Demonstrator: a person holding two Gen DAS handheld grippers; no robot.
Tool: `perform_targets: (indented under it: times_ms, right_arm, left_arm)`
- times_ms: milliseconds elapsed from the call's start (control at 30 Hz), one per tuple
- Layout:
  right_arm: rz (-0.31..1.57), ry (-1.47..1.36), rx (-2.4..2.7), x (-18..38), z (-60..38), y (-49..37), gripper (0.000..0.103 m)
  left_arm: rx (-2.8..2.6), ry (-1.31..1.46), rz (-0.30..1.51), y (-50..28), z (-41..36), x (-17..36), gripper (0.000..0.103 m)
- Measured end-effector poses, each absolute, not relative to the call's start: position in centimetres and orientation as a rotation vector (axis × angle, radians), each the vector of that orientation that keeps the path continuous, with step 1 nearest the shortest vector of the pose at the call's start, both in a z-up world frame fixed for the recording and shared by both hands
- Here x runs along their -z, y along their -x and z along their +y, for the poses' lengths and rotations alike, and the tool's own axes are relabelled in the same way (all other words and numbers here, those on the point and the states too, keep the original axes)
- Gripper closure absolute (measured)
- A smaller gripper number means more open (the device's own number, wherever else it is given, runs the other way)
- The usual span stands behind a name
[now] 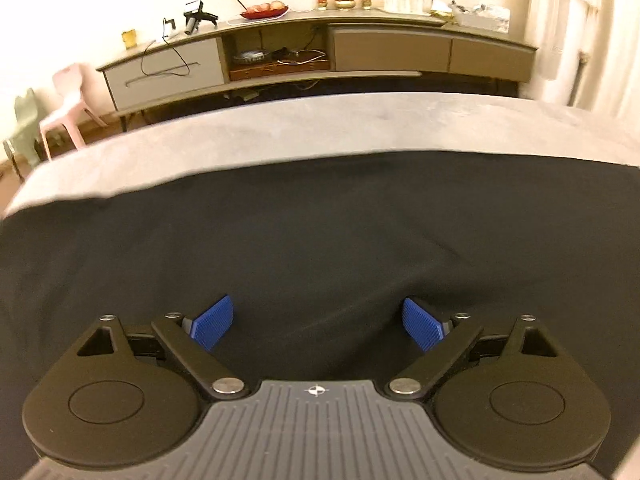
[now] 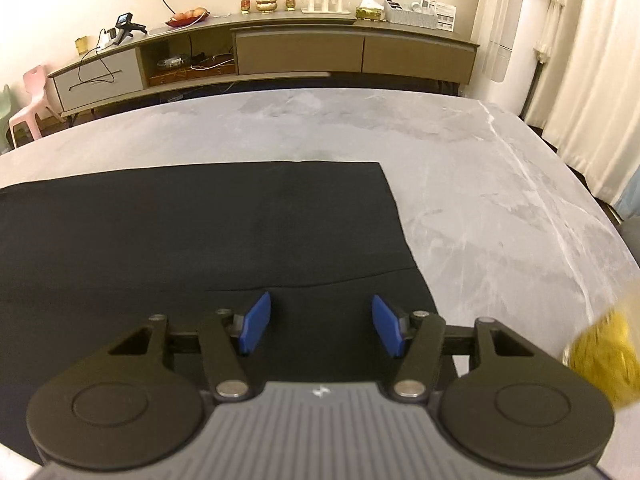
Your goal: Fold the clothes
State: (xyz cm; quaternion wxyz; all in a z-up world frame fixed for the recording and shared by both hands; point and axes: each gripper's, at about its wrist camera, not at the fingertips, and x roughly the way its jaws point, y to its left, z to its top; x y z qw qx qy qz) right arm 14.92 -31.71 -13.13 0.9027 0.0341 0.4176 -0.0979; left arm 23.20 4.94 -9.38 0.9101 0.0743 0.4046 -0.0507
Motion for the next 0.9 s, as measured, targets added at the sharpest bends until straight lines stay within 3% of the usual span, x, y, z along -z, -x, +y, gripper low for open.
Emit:
perform_targets:
  times_ms: [167,400,600,733,900]
  right_arm:
    - [0.875,-0.054,0.180,13.1,-32.4,-15.1,0.041]
    - [0.863,-0.169,0.221,12.2,-35.9,-13.2,0.042]
    - [0.847,-0.180,0.246,12.6,-36.8,-11.6,0.042]
    - [0.847,-0.154,0.173,12.7,-35.7,-10.6,0.047]
    - [0.846,-0.097,0.234,13.4,-35.7,-10.1,0.042]
  left_arm:
    - [0.100,-0.155,0.841,-25.3,4.6,9.1,0.012]
    - [0.164,-0.172,0.860,-23.0,3.0,9.1,0.014]
    - [0.243,-0.297,0.795,-15.7,1.2,7.0,0.015]
    - [0.296,-0.352,0.849,-11.5,0.0,9.2,0.015]
    - [0.292,-0.181,0.912,-9.1,0.5,10.0,0.014]
